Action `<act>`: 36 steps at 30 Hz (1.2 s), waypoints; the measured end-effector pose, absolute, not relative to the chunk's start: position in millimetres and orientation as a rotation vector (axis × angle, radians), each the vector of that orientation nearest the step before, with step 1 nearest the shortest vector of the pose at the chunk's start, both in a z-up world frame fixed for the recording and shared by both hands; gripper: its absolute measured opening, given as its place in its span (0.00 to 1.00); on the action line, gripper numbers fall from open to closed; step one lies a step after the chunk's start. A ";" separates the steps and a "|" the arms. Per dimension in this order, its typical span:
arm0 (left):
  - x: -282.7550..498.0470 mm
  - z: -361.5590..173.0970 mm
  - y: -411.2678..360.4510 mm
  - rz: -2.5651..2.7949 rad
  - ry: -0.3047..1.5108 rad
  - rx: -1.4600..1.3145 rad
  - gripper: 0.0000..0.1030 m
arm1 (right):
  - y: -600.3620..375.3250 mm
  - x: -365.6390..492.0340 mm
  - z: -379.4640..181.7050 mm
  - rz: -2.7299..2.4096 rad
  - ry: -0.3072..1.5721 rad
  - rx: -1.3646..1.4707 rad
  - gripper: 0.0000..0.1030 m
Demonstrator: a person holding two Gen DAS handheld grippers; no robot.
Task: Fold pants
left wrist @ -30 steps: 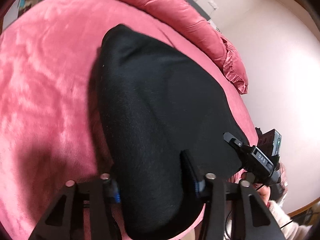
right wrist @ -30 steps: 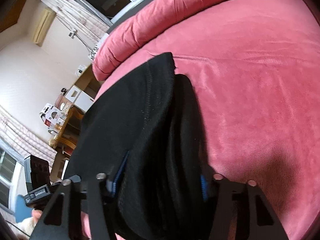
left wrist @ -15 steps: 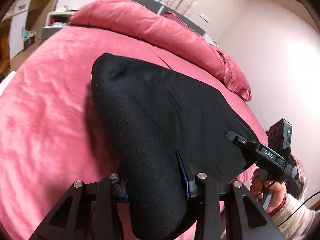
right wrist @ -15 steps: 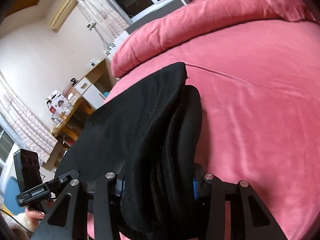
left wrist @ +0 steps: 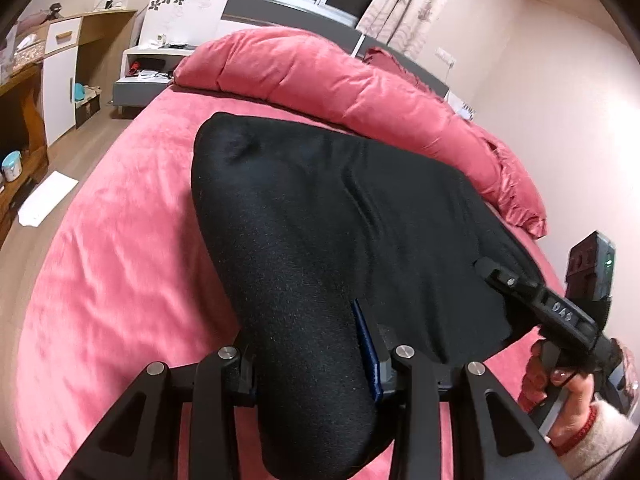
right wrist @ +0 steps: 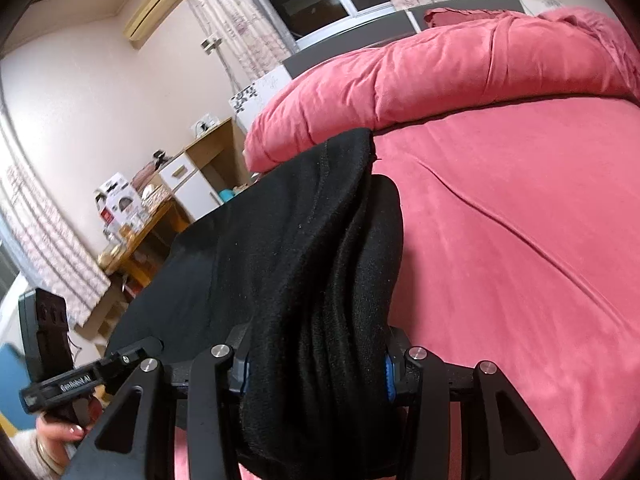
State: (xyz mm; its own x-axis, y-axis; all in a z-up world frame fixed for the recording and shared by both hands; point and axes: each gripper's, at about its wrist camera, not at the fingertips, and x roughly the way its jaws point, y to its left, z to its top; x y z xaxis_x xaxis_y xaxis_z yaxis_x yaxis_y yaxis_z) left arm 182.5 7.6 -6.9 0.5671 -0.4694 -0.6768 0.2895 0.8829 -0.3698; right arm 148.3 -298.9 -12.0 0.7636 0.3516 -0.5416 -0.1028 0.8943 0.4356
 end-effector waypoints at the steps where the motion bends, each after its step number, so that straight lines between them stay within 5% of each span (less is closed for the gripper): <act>1: 189.4 -11.3 9.7 -0.447 0.867 -0.216 0.38 | -297.7 155.8 -15.4 0.242 0.664 0.398 0.44; 4: 208.3 -32.8 4.0 -0.431 0.925 -0.184 0.39 | -294.7 172.9 -34.6 0.190 0.722 0.379 0.45; 11: 199.5 -50.1 -0.9 -0.354 0.850 -0.118 0.66 | -301.4 175.9 -66.0 0.122 0.763 0.407 0.60; 36: 76.9 -48.0 14.6 -0.197 0.875 -0.134 0.67 | -224.3 46.0 -55.5 0.015 0.796 0.112 0.66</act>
State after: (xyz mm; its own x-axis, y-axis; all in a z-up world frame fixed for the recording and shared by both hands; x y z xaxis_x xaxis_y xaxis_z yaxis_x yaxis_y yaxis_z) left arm 76.9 14.6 -48.0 0.6245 -0.2256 -0.7477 0.1159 0.9735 -0.1970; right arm 46.0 -224.3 -55.5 0.6997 0.0553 -0.7123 0.0288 0.9940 0.1055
